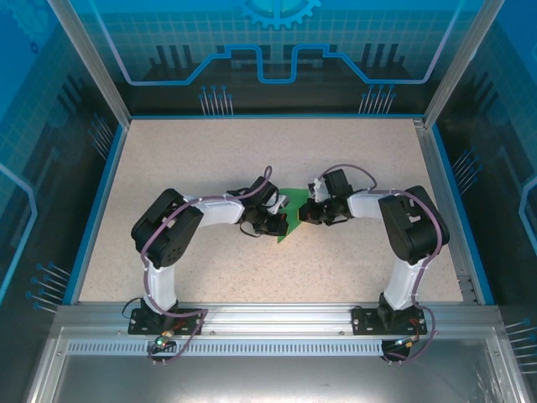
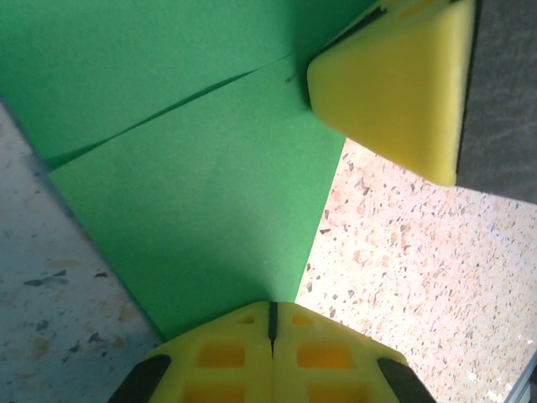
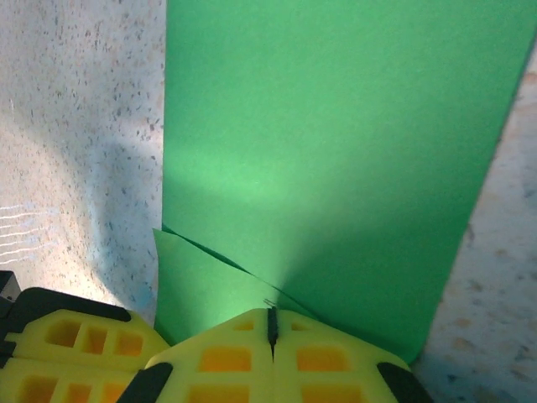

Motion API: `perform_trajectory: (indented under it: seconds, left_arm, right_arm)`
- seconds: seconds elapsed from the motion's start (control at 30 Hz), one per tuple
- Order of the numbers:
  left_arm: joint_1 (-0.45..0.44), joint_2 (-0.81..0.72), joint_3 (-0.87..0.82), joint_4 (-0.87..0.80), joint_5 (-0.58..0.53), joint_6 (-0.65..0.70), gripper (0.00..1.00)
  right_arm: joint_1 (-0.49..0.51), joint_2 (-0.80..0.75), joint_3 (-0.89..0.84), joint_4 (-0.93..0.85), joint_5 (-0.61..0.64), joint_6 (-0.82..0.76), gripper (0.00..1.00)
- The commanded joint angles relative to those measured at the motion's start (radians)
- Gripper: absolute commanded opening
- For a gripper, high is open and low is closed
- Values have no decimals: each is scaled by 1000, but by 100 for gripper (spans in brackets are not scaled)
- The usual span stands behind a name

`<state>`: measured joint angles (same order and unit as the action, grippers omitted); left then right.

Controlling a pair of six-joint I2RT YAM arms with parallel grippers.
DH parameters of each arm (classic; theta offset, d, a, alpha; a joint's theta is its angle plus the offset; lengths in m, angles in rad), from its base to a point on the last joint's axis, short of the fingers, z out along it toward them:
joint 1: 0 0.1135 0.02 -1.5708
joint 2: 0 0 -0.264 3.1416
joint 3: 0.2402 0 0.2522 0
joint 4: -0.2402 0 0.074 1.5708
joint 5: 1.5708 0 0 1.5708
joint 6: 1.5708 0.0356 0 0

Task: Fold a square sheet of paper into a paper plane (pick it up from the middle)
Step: Third fold the triangle at the center of the table.

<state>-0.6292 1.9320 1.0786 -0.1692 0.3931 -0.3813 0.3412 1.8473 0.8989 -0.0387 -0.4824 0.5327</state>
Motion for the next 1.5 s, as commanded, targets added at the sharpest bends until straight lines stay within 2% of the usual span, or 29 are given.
perform_trajectory:
  seconds: [0.0, 0.33, 0.63, 0.87, 1.03, 1.27, 1.37, 1.47]
  left_arm:
    - [-4, 34, -83, -107, -45, 36, 2]
    - [-3, -2, -123, -93, -20, 20, 2]
    - [-5, -14, -90, -70, 52, -14, 3]
    - [-6, -42, -19, -64, 104, -43, 6]
    - [-3, -60, 47, -84, 114, -50, 7]
    - [5, -22, 143, -172, 40, 1, 7]
    - [5, 8, 184, -211, -28, 31, 6]
    - [8, 42, 209, -232, -50, 55, 6]
  right_arm:
    - [-54, 34, 30, -43, 110, -17, 0]
    - [-104, 29, 61, -52, 152, -2, 0]
    - [-112, -34, 59, -79, 119, -17, 1]
    - [-108, -168, -60, -52, 13, 45, 13]
    - [-59, -231, -129, -29, -24, 109, 23]
    - [-10, -254, -167, -15, 4, 164, 33]
    - [-4, -238, -167, 5, -1, 179, 33]
    - [6, -216, -157, 17, -5, 185, 34]
